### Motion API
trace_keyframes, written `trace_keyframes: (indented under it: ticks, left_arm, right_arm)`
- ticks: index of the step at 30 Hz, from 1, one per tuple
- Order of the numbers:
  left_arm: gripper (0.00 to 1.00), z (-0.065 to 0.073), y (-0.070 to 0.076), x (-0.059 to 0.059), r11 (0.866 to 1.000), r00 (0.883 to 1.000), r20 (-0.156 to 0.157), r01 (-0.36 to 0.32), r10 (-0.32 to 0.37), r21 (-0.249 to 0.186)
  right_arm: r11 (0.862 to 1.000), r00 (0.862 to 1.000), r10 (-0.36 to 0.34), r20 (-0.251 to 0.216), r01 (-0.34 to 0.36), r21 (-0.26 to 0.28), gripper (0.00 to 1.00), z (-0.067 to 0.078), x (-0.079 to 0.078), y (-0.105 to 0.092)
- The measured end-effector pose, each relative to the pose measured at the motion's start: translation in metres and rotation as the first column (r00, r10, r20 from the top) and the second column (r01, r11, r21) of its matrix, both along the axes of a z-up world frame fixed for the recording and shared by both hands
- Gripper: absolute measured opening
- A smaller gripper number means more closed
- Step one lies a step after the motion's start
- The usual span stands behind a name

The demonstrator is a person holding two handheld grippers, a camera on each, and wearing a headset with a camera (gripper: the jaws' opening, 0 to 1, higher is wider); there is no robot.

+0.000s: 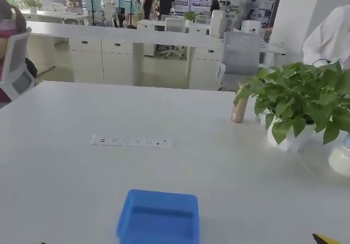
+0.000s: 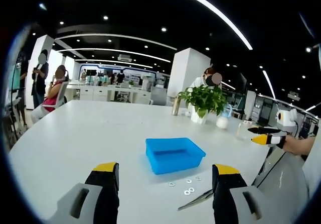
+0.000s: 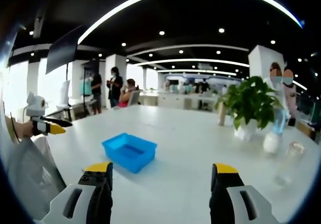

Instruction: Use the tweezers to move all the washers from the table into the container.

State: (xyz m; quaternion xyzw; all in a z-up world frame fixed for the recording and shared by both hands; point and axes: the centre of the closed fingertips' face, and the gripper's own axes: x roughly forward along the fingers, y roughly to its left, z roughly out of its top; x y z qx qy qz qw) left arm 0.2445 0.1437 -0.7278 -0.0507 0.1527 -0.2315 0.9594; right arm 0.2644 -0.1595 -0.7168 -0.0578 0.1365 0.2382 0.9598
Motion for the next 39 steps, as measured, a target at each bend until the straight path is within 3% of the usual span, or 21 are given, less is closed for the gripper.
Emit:
trace_keyframes:
  ticks: [3, 4, 5, 6, 8, 9, 10, 12, 14, 16, 18, 19, 22, 24, 27, 28, 31, 32, 36, 38, 39]
  left_arm:
    - [0.71, -0.005, -0.01, -0.003, 0.998, 0.998, -0.032, 0.059, -0.058, 0.031]
    - [0.65, -0.009, -0.013, -0.006, 0.995, 0.994, -0.06, 0.091, -0.088, 0.049]
    - [0.58, -0.016, -0.018, -0.012, 0.99, 0.986, -0.115, 0.129, -0.122, 0.05]
    - [0.52, -0.019, -0.022, -0.013, 0.986, 0.98, -0.129, 0.159, -0.152, 0.046]
    - [0.52, -0.023, -0.026, -0.013, 0.985, 0.975, -0.15, 0.17, -0.165, 0.021]
    - [0.51, -0.026, -0.028, -0.015, 0.983, 0.969, -0.167, 0.186, -0.181, 0.013]
    - [0.48, -0.032, -0.03, -0.019, 0.974, 0.955, -0.2, 0.224, -0.219, 0.002]
    - [0.4, -0.037, -0.03, -0.021, 0.965, 0.941, -0.231, 0.262, -0.249, 0.03]
    - [0.37, -0.039, -0.031, -0.018, 0.955, 0.934, -0.236, 0.289, -0.268, 0.062]
    - [0.34, -0.039, -0.03, -0.014, 0.949, 0.935, -0.221, 0.303, -0.278, 0.088]
    - [0.3, -0.043, -0.032, -0.013, 0.94, 0.919, -0.249, 0.332, -0.304, 0.077]
    - [0.3, -0.048, -0.033, -0.014, 0.932, 0.904, -0.284, 0.353, -0.319, 0.076]
    - [0.31, -0.061, -0.034, -0.016, 0.91, 0.88, -0.334, 0.397, -0.338, 0.123]
    - [0.3, -0.072, -0.035, -0.017, 0.883, 0.863, -0.36, 0.436, -0.355, 0.175]
    - [0.28, -0.089, -0.037, -0.022, 0.83, 0.823, -0.42, 0.505, -0.382, 0.235]
    - [0.28, -0.093, -0.037, -0.021, 0.817, 0.819, -0.425, 0.517, -0.386, 0.254]
    - [0.26, -0.099, -0.042, -0.021, 0.799, 0.802, -0.444, 0.542, -0.399, 0.26]
    - [0.25, -0.1, -0.043, -0.02, 0.792, 0.799, -0.445, 0.549, -0.404, 0.266]
    - [0.22, -0.103, -0.047, -0.02, 0.783, 0.785, -0.455, 0.567, -0.421, 0.256]
    - [0.21, -0.108, -0.047, -0.021, 0.764, 0.769, -0.47, 0.59, -0.433, 0.261]
    - [0.2, -0.11, -0.047, -0.02, 0.753, 0.761, -0.477, 0.602, -0.439, 0.267]
  right_arm:
    - [0.995, 0.998, 0.043, -0.034, -0.046, -0.088, 0.77, -0.008, -0.003, 0.006]
    - [0.99, 0.997, 0.064, -0.045, -0.069, -0.123, 0.74, -0.012, -0.005, 0.009]
    - [0.986, 0.996, 0.078, -0.051, -0.085, -0.144, 0.73, -0.014, -0.006, 0.011]
    - [0.983, 0.994, 0.089, -0.059, -0.097, -0.159, 0.72, -0.015, -0.007, 0.014]
    - [0.978, 0.987, 0.136, -0.086, -0.147, -0.146, 0.7, -0.019, -0.01, 0.024]
    - [0.978, 0.979, 0.165, -0.116, -0.178, -0.112, 0.69, -0.021, -0.012, 0.031]
    - [0.975, 0.974, 0.185, -0.133, -0.198, -0.097, 0.67, -0.022, -0.013, 0.036]
    - [0.965, 0.959, 0.237, -0.156, -0.25, -0.076, 0.63, -0.027, -0.012, 0.044]
    - [0.947, 0.939, 0.288, -0.189, -0.308, -0.087, 0.54, -0.035, -0.013, 0.053]
    - [0.923, 0.9, 0.358, -0.249, -0.381, -0.054, 0.44, -0.047, -0.022, 0.066]
    - [0.91, 0.872, 0.388, -0.297, -0.414, -0.028, 0.37, -0.058, -0.026, 0.074]
    - [0.891, 0.847, 0.419, -0.327, -0.454, -0.035, 0.37, -0.066, -0.03, 0.076]
    - [0.867, 0.833, 0.442, -0.333, -0.492, -0.08, 0.33, -0.072, -0.031, 0.082]
    - [0.854, 0.817, 0.457, -0.352, -0.514, -0.084, 0.29, -0.075, -0.033, 0.091]
    - [0.831, 0.792, 0.483, -0.374, -0.549, -0.092, 0.28, -0.084, -0.037, 0.107]
    - [0.823, 0.784, 0.491, -0.38, -0.561, -0.094, 0.27, -0.087, -0.038, 0.112]
    - [0.781, 0.746, 0.531, -0.401, -0.615, -0.111, 0.25, -0.097, -0.042, 0.128]
    - [0.76, 0.727, 0.55, -0.41, -0.639, -0.114, 0.24, -0.1, -0.044, 0.134]
    - [0.724, 0.696, 0.584, -0.418, -0.679, -0.118, 0.23, -0.105, -0.046, 0.152]
    - [0.711, 0.682, 0.595, -0.425, -0.693, -0.117, 0.23, -0.109, -0.047, 0.157]
    - [0.692, 0.662, 0.608, -0.438, -0.713, -0.117, 0.23, -0.114, -0.049, 0.16]
